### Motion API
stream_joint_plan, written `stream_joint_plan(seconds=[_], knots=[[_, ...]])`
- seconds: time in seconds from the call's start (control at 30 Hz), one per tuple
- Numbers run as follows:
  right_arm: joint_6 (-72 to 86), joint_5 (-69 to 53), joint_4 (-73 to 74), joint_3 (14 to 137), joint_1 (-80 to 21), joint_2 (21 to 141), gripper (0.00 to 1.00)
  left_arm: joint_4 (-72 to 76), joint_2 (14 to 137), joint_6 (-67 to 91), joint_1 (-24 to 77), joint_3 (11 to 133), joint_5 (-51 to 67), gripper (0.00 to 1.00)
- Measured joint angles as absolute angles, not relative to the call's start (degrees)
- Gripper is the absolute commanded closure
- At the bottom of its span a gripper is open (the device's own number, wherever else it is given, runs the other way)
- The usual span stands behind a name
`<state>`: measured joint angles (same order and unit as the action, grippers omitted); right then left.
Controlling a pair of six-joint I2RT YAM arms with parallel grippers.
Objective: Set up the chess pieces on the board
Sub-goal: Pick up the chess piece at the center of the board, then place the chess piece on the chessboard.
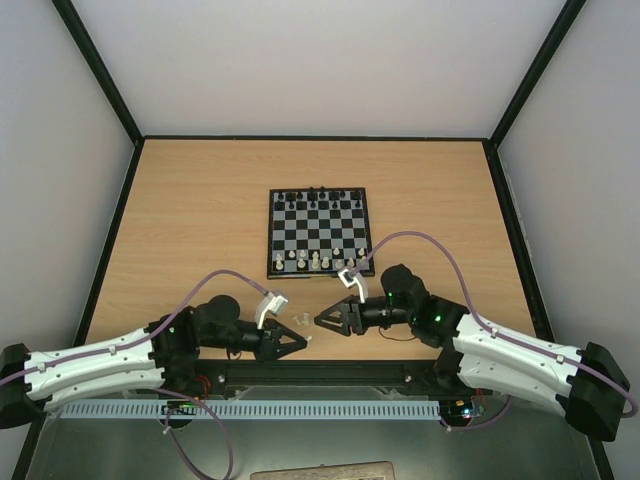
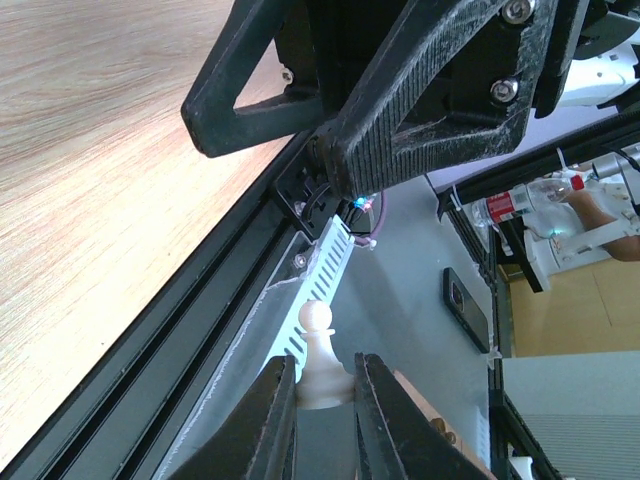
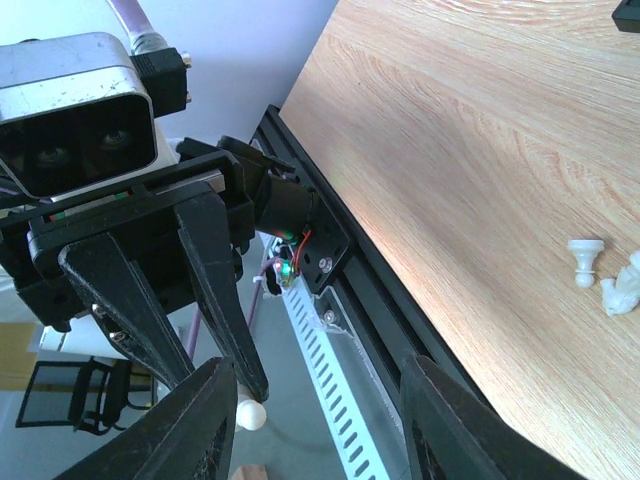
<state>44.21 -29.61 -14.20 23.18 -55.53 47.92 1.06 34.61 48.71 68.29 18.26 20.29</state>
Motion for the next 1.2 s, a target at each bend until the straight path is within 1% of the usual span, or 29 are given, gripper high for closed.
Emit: stream_joint_plan(seconds=[0.3, 0.6, 0.8, 0.97, 1.2], knots=[[45.06, -31.00, -14.55, 23.18, -54.63, 46.78, 0.54, 1.89, 34.11, 47.94, 67.66, 18.26, 22.70, 0.89], [49.23, -36.51, -21.61, 22.37, -53.30, 47.44, 0.56, 5.61, 32.27, 47.94, 66.11, 17.06, 25.69, 0.89], [52.86, -40.32, -27.68, 20.69, -53.21, 48.64, 0.57, 8.54, 32.27, 48.21, 64.64, 15.86, 28.18, 0.89], [54.83, -42.19, -30.83, 20.32, -53.21, 50.43, 0.62, 10.11, 32.25, 48.47, 64.58, 15.77, 29.19, 0.89], [56.31, -43.72, -32.97, 20.03, -53.21, 52.95, 0.64, 10.94, 32.25, 48.51, 64.51, 15.66, 29.78, 0.89]])
